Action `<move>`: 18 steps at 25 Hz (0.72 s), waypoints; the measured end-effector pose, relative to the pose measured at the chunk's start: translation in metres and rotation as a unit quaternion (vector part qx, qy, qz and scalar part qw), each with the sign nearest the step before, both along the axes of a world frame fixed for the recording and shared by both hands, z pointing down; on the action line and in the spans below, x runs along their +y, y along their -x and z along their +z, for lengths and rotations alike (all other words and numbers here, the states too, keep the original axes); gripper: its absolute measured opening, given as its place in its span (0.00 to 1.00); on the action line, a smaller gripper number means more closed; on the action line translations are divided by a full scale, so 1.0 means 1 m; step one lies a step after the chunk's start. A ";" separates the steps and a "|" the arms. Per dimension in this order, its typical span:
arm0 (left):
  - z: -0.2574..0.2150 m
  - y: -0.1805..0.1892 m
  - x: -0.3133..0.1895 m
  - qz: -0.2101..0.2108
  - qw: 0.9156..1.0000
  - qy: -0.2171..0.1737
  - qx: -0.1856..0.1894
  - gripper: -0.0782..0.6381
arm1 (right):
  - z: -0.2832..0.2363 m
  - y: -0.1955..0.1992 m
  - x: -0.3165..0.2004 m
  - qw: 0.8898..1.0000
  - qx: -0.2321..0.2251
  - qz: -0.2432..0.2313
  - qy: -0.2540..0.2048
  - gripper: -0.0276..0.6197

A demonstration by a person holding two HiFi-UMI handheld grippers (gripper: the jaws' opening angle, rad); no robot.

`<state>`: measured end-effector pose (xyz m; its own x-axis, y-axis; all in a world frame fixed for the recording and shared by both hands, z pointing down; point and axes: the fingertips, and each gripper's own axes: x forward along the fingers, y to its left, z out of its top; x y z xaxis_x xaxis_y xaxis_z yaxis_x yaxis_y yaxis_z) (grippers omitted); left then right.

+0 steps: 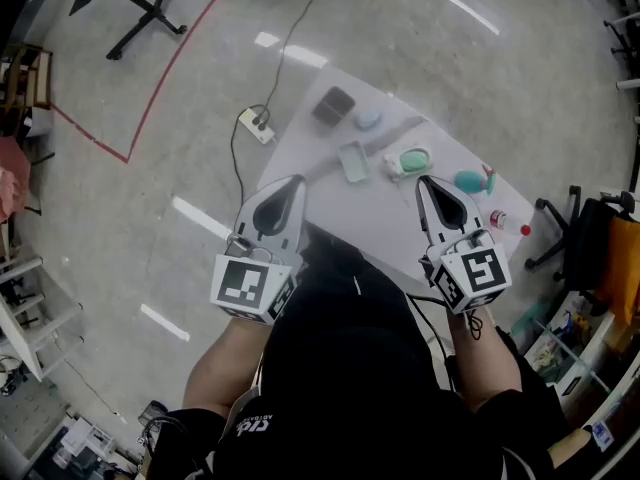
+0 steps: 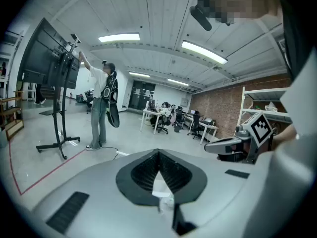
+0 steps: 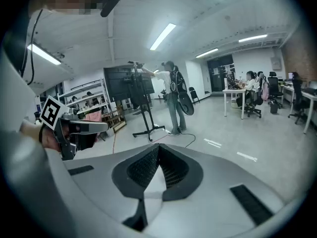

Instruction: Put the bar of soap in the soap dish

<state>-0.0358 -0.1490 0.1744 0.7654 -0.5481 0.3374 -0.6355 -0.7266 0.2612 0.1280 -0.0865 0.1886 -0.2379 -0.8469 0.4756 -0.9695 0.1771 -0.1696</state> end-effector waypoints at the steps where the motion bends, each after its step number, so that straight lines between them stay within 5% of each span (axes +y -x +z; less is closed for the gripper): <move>1: 0.010 0.000 -0.005 -0.002 1.000 0.006 -0.001 0.12 | 0.008 0.002 -0.009 1.000 0.000 -0.006 0.005 0.07; 7: 0.074 0.008 -0.033 -0.014 0.999 0.021 -0.029 0.12 | 0.079 0.016 -0.045 0.998 -0.031 -0.033 0.035 0.07; 18: 0.196 0.002 -0.047 -0.029 0.996 0.079 -0.033 0.12 | 0.213 -0.013 -0.089 0.995 -0.014 -0.046 0.090 0.07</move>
<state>-0.0378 -0.1960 0.3702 0.7074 -0.5269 0.4711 -0.6948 -0.6409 0.3264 0.1412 -0.1757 0.4012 -0.3259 -0.7224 0.6099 -0.9450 0.2301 -0.2325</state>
